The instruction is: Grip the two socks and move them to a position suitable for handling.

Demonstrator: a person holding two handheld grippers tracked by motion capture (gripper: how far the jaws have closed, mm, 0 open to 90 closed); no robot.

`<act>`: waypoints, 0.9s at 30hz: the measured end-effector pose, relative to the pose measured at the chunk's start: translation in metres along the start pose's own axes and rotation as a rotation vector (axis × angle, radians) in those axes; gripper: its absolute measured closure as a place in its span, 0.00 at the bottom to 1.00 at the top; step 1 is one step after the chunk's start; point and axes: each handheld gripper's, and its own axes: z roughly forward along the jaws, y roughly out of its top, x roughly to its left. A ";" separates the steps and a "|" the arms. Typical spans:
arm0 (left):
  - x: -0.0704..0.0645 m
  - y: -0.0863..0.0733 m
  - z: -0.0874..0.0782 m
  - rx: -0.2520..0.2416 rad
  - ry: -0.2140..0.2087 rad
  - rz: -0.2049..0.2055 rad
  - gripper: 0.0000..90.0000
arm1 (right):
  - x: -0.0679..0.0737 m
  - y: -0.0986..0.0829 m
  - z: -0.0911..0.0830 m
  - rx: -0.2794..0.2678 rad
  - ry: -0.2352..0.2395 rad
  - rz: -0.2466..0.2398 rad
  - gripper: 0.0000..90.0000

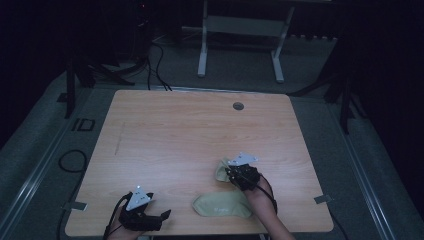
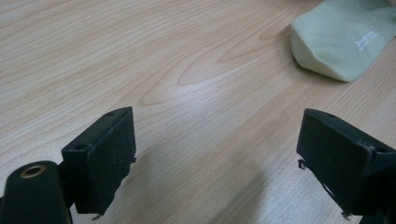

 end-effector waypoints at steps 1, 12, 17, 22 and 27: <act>0.000 0.000 0.000 0.000 -0.003 0.001 0.13 | 0.001 -0.001 0.003 0.008 0.006 0.005 0.90; -0.001 0.001 0.004 0.010 -0.007 0.009 0.15 | 0.007 -0.003 0.028 0.051 -0.006 0.011 0.84; -0.001 0.009 0.008 0.004 -0.004 0.017 0.15 | 0.004 0.002 0.028 0.065 0.068 0.067 0.62; 0.000 0.025 0.016 -0.011 0.010 0.058 0.15 | -0.005 0.012 0.006 0.012 0.089 0.065 0.55; 0.003 0.049 0.030 -0.041 -0.022 0.040 0.16 | -0.027 0.022 -0.014 -0.028 0.076 0.088 0.56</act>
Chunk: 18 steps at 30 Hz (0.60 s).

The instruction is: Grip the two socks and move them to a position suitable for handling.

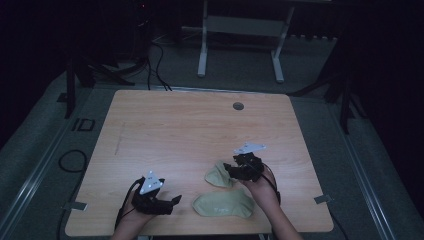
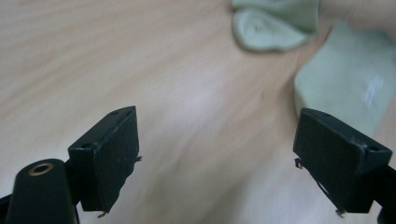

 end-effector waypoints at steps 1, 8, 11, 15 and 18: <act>0.000 0.005 0.004 -0.001 -0.010 0.003 0.16 | -0.003 0.001 -0.002 0.000 -0.001 0.005 0.57; -0.004 0.040 0.042 0.028 -0.052 0.099 0.23 | -0.017 -0.006 0.008 0.037 0.007 0.026 0.61; -0.008 0.052 0.058 0.044 -0.074 0.107 0.28 | -0.021 -0.010 0.019 0.041 0.035 0.049 0.61; -0.013 0.064 0.080 0.080 -0.109 0.122 0.39 | -0.023 -0.010 0.031 0.052 0.065 0.051 0.61; -0.014 0.070 0.094 0.118 -0.118 0.133 0.48 | -0.022 -0.007 0.038 0.055 0.076 0.045 0.62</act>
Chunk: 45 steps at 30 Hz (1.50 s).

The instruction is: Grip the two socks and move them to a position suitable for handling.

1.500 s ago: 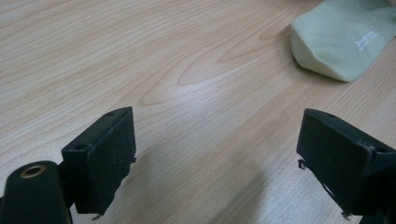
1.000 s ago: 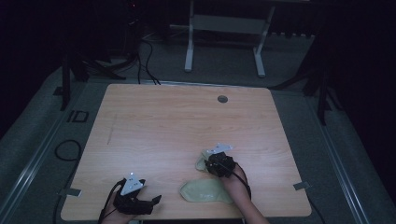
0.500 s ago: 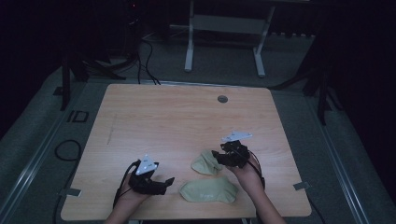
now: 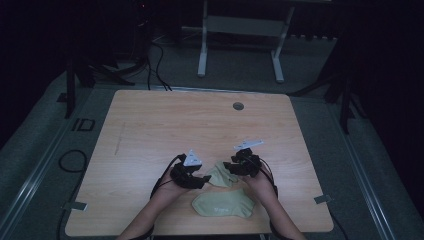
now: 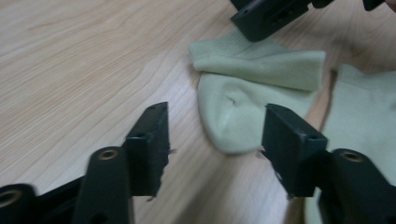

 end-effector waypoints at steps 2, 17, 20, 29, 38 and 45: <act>0.000 0.003 0.007 0.021 0.001 0.007 0.54 | 0.001 0.002 0.005 0.012 0.007 -0.011 0.63; -0.004 0.008 0.025 0.043 -0.006 0.001 0.96 | 0.009 -0.005 0.019 0.041 0.013 -0.097 0.92; -0.006 0.008 0.023 0.030 -0.020 -0.004 0.97 | 0.013 -0.004 0.016 0.030 -0.020 -0.114 0.94; -0.002 0.015 -0.012 -0.049 0.001 -0.021 0.97 | 0.009 0.005 -0.029 -0.098 -0.019 -0.076 0.94; 0.009 0.012 -0.044 -0.046 0.070 -0.020 0.97 | -0.006 0.001 -0.060 -0.146 -0.049 -0.024 0.95; 0.014 0.002 -0.039 -0.036 0.071 -0.044 0.97 | -0.021 -0.011 -0.051 -0.115 -0.030 0.032 0.95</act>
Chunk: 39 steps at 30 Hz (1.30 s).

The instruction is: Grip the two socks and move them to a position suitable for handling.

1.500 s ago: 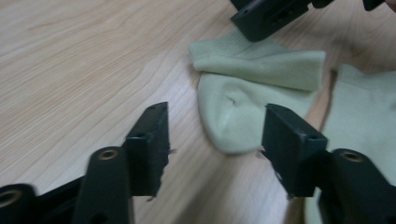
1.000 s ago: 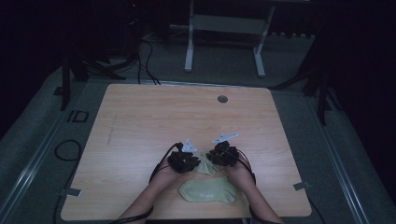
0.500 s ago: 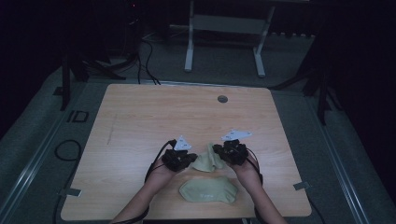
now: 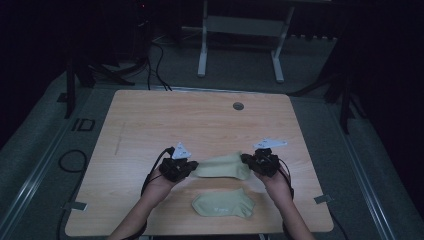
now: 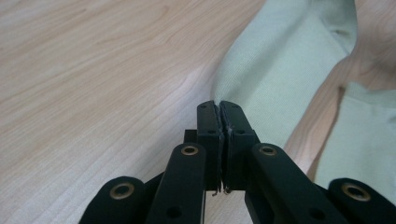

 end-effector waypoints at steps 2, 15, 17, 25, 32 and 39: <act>0.000 -0.003 0.005 0.013 0.003 -0.002 0.97 | -0.001 -0.004 0.008 0.018 -0.001 0.004 0.95; 0.004 -0.016 0.016 0.066 0.030 -0.024 0.66 | -0.007 -0.020 0.042 0.111 -0.019 0.040 0.77; 0.006 -0.015 0.011 0.043 0.036 -0.035 0.59 | -0.008 -0.018 0.039 0.097 -0.016 0.048 0.70; 0.000 -0.008 0.005 -0.037 0.037 0.001 0.78 | 0.004 -0.008 0.022 0.049 0.009 -0.001 0.77; -0.015 -0.006 0.026 0.037 -0.010 0.057 0.98 | 0.016 -0.020 0.032 0.103 0.007 -0.059 0.91; -0.012 -0.014 0.040 0.098 -0.030 0.035 0.99 | 0.011 -0.031 0.041 0.129 -0.008 -0.054 0.85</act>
